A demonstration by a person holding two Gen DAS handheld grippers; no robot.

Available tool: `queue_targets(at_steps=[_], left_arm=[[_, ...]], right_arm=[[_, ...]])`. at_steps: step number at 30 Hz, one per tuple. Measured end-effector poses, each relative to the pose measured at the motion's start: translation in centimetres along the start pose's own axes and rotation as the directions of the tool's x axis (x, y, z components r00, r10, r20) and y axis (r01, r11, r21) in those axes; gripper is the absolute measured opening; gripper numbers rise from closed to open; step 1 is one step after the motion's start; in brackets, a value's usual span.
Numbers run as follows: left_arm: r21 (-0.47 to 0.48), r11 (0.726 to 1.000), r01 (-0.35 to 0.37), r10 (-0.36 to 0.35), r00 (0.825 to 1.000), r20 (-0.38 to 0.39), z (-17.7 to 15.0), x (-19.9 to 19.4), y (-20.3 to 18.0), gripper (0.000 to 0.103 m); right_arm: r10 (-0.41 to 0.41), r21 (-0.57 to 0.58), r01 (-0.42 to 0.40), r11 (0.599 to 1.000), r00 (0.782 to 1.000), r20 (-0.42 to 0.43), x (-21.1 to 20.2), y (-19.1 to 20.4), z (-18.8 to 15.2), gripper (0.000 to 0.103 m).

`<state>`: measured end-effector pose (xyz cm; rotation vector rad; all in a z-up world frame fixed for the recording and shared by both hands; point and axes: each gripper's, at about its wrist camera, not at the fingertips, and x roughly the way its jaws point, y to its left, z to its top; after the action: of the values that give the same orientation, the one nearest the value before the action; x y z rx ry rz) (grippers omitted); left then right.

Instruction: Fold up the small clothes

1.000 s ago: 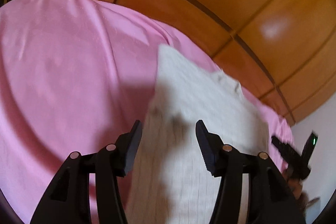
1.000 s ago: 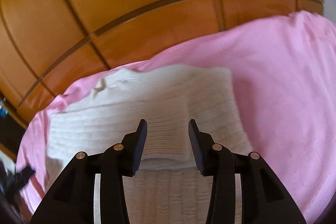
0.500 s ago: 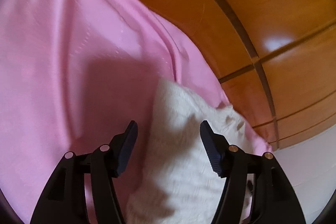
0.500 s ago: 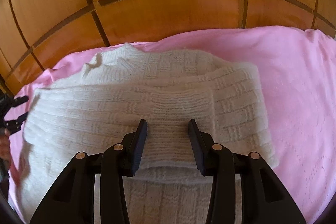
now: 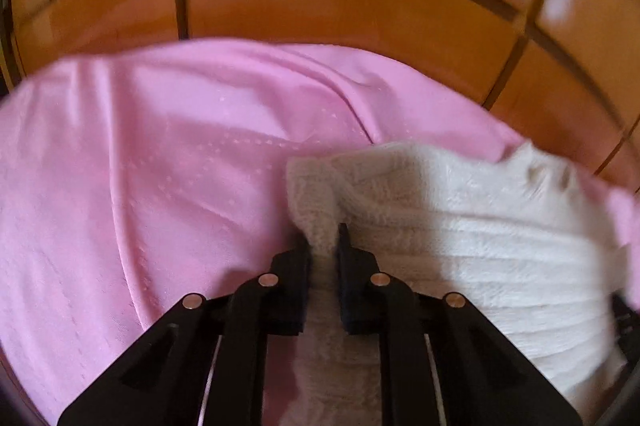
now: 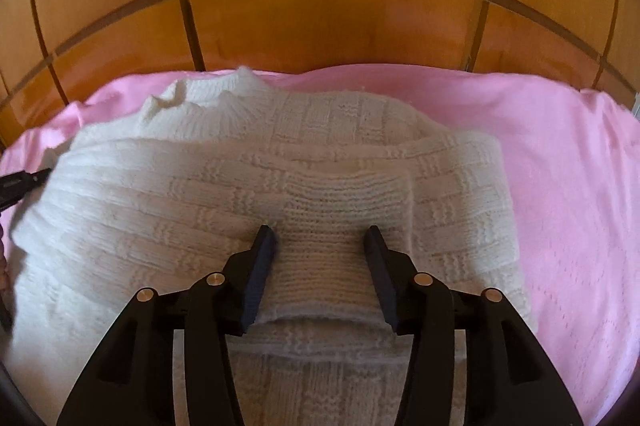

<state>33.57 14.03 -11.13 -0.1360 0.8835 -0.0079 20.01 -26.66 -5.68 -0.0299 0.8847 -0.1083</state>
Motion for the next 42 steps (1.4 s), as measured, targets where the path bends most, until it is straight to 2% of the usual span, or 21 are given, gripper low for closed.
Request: queue_targets(at_steps=[2, 3, 4, 6, 7, 8, 9, 10, 12, 15, 18, 19, 21, 23, 24, 25, 26, 29, 36, 42], left_arm=[[-0.019, 0.999, -0.031, 0.031, 0.999, -0.012, 0.3, -0.7, -0.1, 0.02], [-0.049, 0.998, -0.046, 0.046, 0.999, 0.002, 0.5, -1.8, 0.0, 0.029], [-0.055, 0.997, -0.047, 0.048, 0.999, 0.023, 0.6, -2.5, -0.4, 0.03], [-0.052, 0.999, -0.014, 0.017, 0.997, 0.069, 0.0, -4.7, -1.0, 0.03], [-0.033, 0.999, 0.035, -0.032, 0.996, 0.087, -0.7, -5.9, -1.6, 0.03], [0.003, 0.999, 0.054, -0.054, 0.994, 0.094, -1.4, -6.6, -2.4, 0.03], [0.033, 0.998, 0.057, -0.06, 0.994, 0.089, -2.0, -6.8, -2.9, 0.031], [0.078, 0.995, 0.06, -0.064, 0.997, 0.046, -3.1, -6.1, -3.9, 0.033], [0.111, 0.994, 0.014, -0.011, 0.999, -0.031, -4.5, -3.7, -4.8, 0.034], [0.12, 0.993, -0.017, 0.019, 1.0, -0.018, -4.5, -3.0, -5.1, 0.034], [0.083, 0.996, -0.027, 0.03, 0.999, -0.03, -3.8, -5.0, -5.1, 0.033], [0.068, 0.998, -0.008, 0.008, 1.0, -0.003, -3.6, -6.5, -5.0, 0.041], [0.065, 0.998, -0.017, 0.013, 0.998, 0.057, -4.0, -9.4, -5.0, 0.056], [0.07, 0.998, -0.004, -0.003, 0.995, 0.1, -4.9, -12.3, -4.8, 0.056], [0.078, 0.997, -0.005, -0.004, 0.994, 0.11, -5.4, -13.2, -4.9, 0.056], [0.083, 0.996, -0.019, 0.009, 0.993, 0.115, -5.6, -13.7, -4.8, 0.056], [0.087, 0.996, -0.03, 0.019, 0.993, 0.118, -6.1, -14.5, -4.7, 0.057], [0.074, 0.997, 0.0, -0.008, 0.994, 0.108, -7.5, -15.9, -3.7, 0.062], [0.037, 0.999, -0.005, 0.002, 0.996, 0.085, -11.1, -18.5, -2.4, 0.062], [0.051, 0.999, -0.018, 0.013, 0.995, 0.095, -12.8, -20.1, -1.6, 0.062]], right_arm=[[0.013, 0.005, -0.013, 1.0, 1.0, 0.011, 0.0, -0.2, -0.2, 0.047], [0.022, 0.014, -0.022, 1.0, 1.0, 0.012, 0.0, -0.5, -0.2, 0.047], [0.03, 0.022, -0.03, 0.999, 0.999, 0.012, 0.0, -0.6, -0.2, 0.047], [0.038, 0.029, -0.038, 0.999, 0.999, 0.014, 0.0, -0.8, -0.3, 0.048], [0.036, 0.027, -0.036, 0.999, 0.999, 0.015, 0.0, -0.8, -0.3, 0.048], [0.034, 0.026, -0.034, 0.999, 0.999, 0.017, 0.0, -0.8, -0.3, 0.048], [0.033, 0.025, -0.034, 0.999, 0.999, 0.018, -0.1, -0.7, -0.3, 0.048], [0.033, 0.026, -0.034, 0.999, 0.999, 0.018, 0.0, -0.7, -0.3, 0.048], [0.035, 0.027, -0.035, 0.999, 0.999, 0.019, 0.0, -0.7, -0.4, 0.048], [0.045, 0.035, -0.045, 0.998, 0.999, 0.017, 0.2, -0.8, -0.3, 0.049], [0.048, 0.037, -0.049, 0.998, 0.999, 0.018, 0.2, -0.9, -0.3, 0.049], [0.051, 0.039, -0.051, 0.998, 0.999, 0.019, 0.2, -0.9, -0.2, 0.049], [0.049, 0.04, -0.05, 0.998, 0.999, 0.021, -0.2, -0.9, -0.1, 0.05], [0.049, 0.031, -0.049, 0.998, 0.999, 0.016, -1.1, -0.8, -0.1, 0.063], [0.052, 0.036, -0.053, 0.998, 0.999, 0.012, -2.0, -0.7, -0.2, 0.078], [0.054, 0.046, -0.055, 0.997, 0.998, 0.016, -2.7, -0.7, -0.5, 0.083], [0.061, 0.052, -0.062, 0.997, 0.998, 0.018, -3.2, -0.7, -0.9, 0.083], [0.078, 0.061, -0.077, 0.995, 0.997, -0.002, -5.2, -0.8, -2.5, 0.083], [0.115, 0.082, -0.107, 0.991, 0.989, -0.097, -7.7, -0.9, -7.5, 0.084], [0.121, 0.04, -0.117, 0.992, 0.986, -0.114, -9.8, -0.6, -10.3, 0.088]])
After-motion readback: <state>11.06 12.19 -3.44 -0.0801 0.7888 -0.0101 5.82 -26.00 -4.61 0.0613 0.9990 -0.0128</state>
